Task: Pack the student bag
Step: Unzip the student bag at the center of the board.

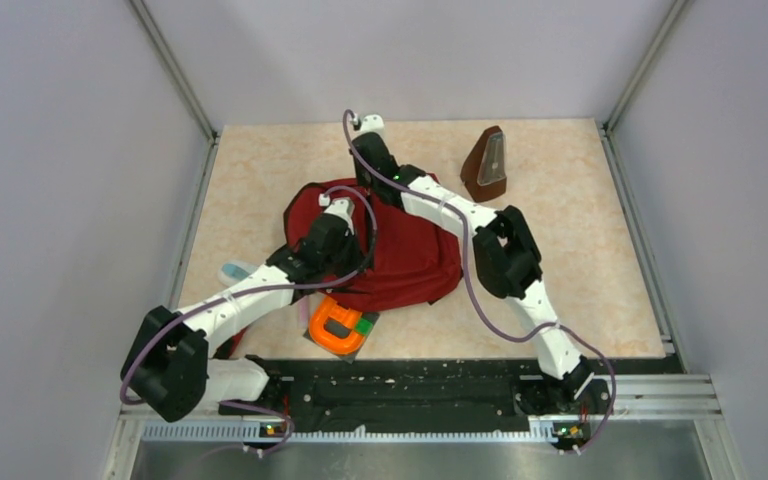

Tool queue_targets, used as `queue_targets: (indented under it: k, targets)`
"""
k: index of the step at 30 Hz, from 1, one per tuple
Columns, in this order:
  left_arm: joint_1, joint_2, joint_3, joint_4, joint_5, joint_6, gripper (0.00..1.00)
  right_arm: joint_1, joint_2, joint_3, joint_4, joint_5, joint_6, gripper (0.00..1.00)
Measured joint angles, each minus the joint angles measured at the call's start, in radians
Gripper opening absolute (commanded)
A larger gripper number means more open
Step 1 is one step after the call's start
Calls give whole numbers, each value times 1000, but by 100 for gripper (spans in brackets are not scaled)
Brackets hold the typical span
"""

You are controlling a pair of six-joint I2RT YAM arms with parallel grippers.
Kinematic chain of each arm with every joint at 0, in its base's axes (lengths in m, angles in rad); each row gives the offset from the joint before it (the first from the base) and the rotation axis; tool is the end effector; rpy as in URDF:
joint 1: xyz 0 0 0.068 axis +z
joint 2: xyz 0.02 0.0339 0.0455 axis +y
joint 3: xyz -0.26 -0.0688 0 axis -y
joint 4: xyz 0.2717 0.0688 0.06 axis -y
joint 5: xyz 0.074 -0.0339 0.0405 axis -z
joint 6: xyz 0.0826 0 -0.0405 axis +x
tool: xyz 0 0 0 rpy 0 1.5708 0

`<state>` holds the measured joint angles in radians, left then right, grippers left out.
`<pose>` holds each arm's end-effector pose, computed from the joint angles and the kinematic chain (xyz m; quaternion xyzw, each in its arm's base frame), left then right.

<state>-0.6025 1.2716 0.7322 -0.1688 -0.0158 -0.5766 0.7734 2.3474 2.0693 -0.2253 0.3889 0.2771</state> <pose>0.2695 -0.1838 0.1720 0.0085 0.9084 -0.2265 0.3515 0.4596 0.4049 0.2095 -0.1122 0.8430 0.1063 0.5153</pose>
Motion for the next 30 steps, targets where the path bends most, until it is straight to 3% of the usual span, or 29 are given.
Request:
queue_targets:
  k: [2, 6, 9, 17, 26, 28, 30]
  targets:
    - [0, -7, -3, -3, -12, -2, 4, -3, 5, 27, 1, -5, -8, 4]
    - [0, -20, 4, -39, -55, -41, 31, -17, 5, 33, 18, -114, -19, 47]
    - [0, -20, 31, -100, -85, -97, 47, -32, -15, -3, 22, -188, -21, 61]
    - [21, -14, 117, -158, -143, -200, 57, -43, -307, -372, -10, -287, -33, 67]
    - [89, 103, 201, -148, -133, -202, 61, -41, -550, -542, -39, -341, -21, 67]
    - [89, 141, 217, -146, -129, -193, 55, -38, -568, -571, -53, -344, -14, 67]
    - [90, 168, 223, -147, -117, -184, 38, -31, -570, -585, -70, -348, -12, 67]
